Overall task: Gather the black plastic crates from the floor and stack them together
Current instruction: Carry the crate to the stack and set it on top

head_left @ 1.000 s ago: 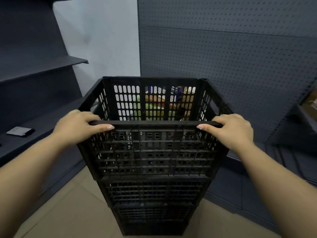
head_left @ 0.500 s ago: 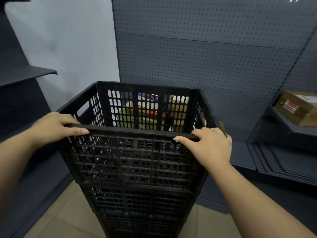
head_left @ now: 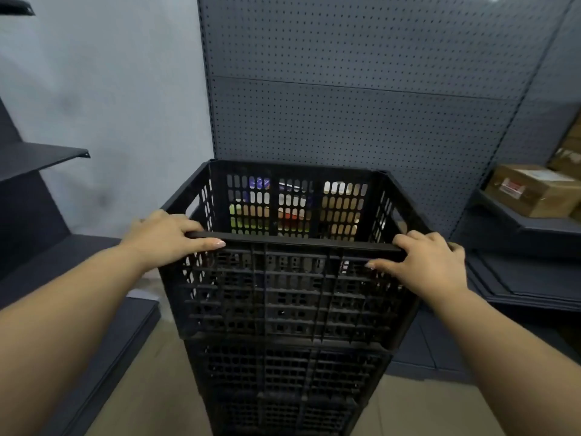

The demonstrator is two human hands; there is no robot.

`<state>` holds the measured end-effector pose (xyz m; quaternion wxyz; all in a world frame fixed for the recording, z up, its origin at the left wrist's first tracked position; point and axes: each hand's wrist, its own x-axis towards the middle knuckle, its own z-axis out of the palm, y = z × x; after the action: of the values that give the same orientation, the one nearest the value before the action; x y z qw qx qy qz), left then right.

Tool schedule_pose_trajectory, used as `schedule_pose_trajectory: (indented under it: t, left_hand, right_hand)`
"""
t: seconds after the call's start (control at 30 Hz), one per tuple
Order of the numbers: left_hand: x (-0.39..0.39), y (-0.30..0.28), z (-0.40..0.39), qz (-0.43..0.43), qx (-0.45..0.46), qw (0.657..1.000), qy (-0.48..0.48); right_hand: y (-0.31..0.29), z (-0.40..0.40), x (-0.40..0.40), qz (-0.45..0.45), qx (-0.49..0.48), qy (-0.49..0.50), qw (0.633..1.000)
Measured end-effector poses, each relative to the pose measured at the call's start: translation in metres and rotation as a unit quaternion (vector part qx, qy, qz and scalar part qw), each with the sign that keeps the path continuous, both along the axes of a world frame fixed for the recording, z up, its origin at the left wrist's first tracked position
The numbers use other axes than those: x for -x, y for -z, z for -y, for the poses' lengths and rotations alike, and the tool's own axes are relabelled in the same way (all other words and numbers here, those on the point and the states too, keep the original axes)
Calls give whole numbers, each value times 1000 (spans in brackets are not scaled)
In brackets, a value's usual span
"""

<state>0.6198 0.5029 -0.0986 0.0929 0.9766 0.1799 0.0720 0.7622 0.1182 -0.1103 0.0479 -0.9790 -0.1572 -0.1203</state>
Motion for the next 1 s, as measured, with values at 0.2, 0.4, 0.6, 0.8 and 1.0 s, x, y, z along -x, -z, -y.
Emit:
schedule_pose_trajectory:
  t: [0.2,0.4,0.6,0.8,1.0]
  left_hand:
    - [6,14,57,60,-154,984,72]
    - [-5,41,64,88,-265,954,107]
    - [-26,46,53,104,-314,939,98]
    - [-59,42,33,138,-330,930,83]
    - [-63,48,17,145,-353,920,90]
  right_hand:
    - [12,-60,59,57,4,-57,997]
    - [47,-94,54,113,70,-42,990]
    - [59,-102,26,179,77,-28,980]
    - [54,-119,-3,209,49,-33,976]
    - [61,-129,-3,232,17,-46,972]
